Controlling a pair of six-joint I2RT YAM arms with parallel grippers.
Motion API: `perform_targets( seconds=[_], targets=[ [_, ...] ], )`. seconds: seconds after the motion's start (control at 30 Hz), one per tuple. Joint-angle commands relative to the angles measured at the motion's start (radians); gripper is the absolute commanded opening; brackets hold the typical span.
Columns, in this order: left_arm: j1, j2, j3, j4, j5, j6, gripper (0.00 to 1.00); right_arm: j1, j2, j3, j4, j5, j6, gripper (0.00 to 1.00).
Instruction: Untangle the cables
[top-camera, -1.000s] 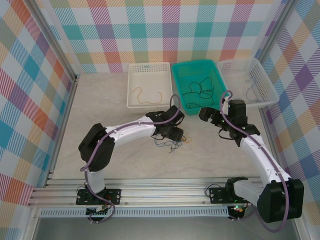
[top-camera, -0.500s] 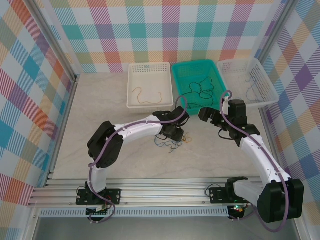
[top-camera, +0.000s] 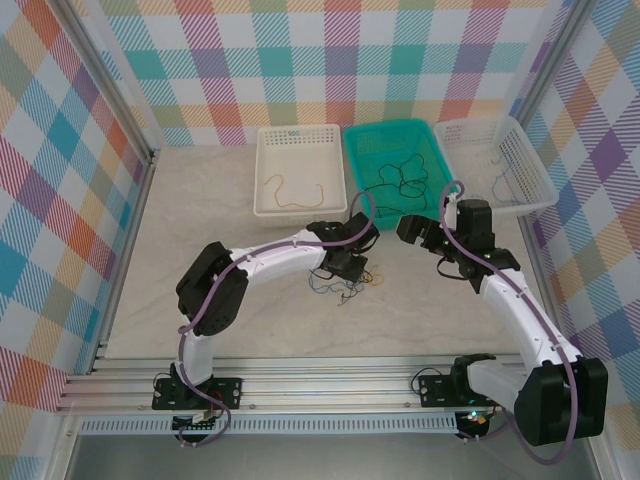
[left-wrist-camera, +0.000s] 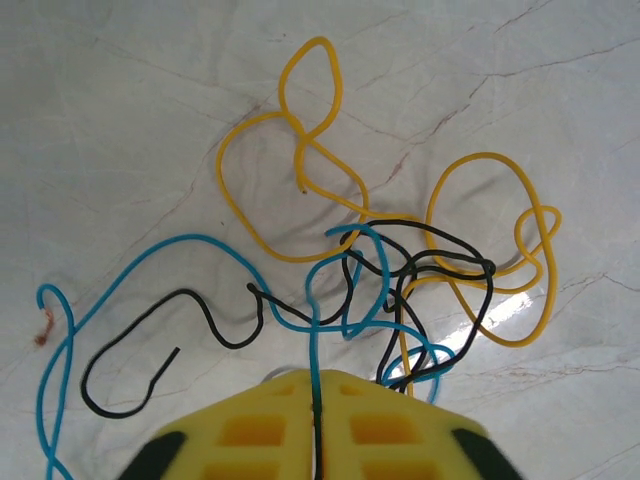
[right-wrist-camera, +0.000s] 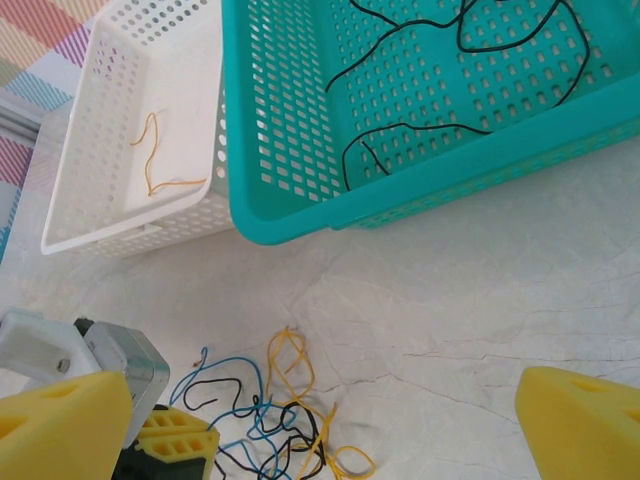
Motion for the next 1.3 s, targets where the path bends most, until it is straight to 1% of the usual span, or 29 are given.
perform_targets(
  seconds=[0.0, 0.1, 0.37, 0.57, 0.73, 0.87, 1.03, 1.17, 1.27],
  targets=[
    [-0.013, -0.002, 0.038, -0.033, -0.022, 0.005, 0.04, 0.004, -0.005, -0.008, 0.018, -0.065, -0.033, 0.99],
    [-0.015, -0.015, 0.038, -0.029, -0.020, 0.003, 0.00, 0.004, 0.015, -0.013, 0.014, -0.114, -0.039, 0.99],
    [-0.014, -0.077, 0.007, 0.014, 0.014, -0.019, 0.00, 0.005, 0.032, -0.063, 0.071, -0.134, 0.013, 1.00],
    [-0.015, -0.132, -0.042, 0.076, 0.038, -0.078, 0.00, 0.011, 0.070, -0.114, 0.134, -0.200, 0.081, 1.00],
    [-0.010, -0.165, -0.072, 0.111, 0.074, -0.119, 0.00, 0.024, 0.108, -0.179, 0.240, -0.260, 0.175, 1.00],
    [-0.001, -0.190, -0.088, 0.128, 0.105, -0.148, 0.00, 0.045, 0.126, -0.219, 0.301, -0.261, 0.231, 1.00],
    [0.011, -0.211, -0.115, 0.169, 0.164, -0.217, 0.00, 0.071, 0.155, -0.263, 0.397, -0.265, 0.302, 1.00],
    [0.015, -0.214, -0.121, 0.184, 0.164, -0.268, 0.00, 0.097, 0.190, -0.280, 0.461, -0.265, 0.332, 0.99],
    [0.021, -0.222, -0.131, 0.202, 0.168, -0.305, 0.00, 0.127, 0.216, -0.295, 0.515, -0.264, 0.326, 0.99]
  ],
)
